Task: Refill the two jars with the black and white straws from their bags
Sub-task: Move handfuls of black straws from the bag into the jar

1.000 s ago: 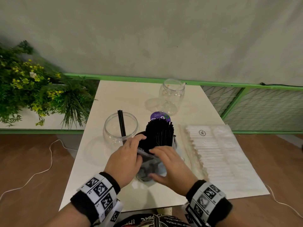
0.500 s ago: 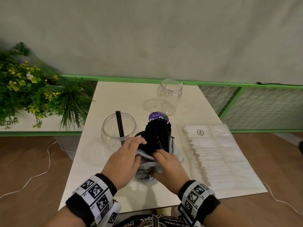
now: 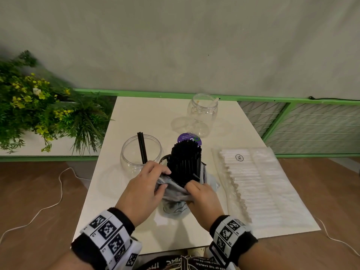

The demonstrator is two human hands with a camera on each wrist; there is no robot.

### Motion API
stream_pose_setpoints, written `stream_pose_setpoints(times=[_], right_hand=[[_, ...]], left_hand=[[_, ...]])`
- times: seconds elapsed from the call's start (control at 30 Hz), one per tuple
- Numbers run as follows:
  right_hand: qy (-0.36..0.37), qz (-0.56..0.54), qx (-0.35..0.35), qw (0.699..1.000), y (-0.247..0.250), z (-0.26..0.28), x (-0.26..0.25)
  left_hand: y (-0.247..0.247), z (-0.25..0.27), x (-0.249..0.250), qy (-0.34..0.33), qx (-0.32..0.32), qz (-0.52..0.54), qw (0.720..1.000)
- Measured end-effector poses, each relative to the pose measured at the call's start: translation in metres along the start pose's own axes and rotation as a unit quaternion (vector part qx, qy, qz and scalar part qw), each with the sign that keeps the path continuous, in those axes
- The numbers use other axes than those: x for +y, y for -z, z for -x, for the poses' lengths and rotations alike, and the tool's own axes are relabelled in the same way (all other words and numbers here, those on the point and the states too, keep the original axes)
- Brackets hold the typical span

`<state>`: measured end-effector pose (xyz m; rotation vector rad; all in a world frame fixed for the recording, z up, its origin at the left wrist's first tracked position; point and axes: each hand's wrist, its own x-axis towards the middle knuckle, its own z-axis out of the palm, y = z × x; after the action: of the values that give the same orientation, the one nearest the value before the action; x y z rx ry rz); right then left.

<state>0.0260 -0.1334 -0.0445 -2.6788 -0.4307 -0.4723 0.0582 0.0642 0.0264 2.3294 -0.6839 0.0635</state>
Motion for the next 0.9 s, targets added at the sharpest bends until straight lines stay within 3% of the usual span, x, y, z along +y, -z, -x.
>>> stream_pose_setpoints(times=[0.37, 0.53, 0.7, 0.9], right_hand=[[0.002, -0.057, 0.025, 0.998, -0.003, 0.017, 0.009], [-0.001, -0.093, 0.008, 0.996, -0.001, 0.018, 0.005], [-0.06, -0.179, 0.013, 0.982, 0.008, 0.016, -0.001], [-0.116, -0.193, 0.066, 0.972, 0.008, -0.001, 0.009]], left_hand=[[-0.002, 0.002, 0.005, 0.003, 0.0, 0.045, 0.999], [-0.006, 0.0, 0.006, 0.0, 0.042, 0.047, 0.998], [-0.013, -0.005, 0.003, -0.001, 0.049, 0.016, 0.999], [-0.018, -0.005, 0.004, -0.008, 0.025, 0.013, 1.0]])
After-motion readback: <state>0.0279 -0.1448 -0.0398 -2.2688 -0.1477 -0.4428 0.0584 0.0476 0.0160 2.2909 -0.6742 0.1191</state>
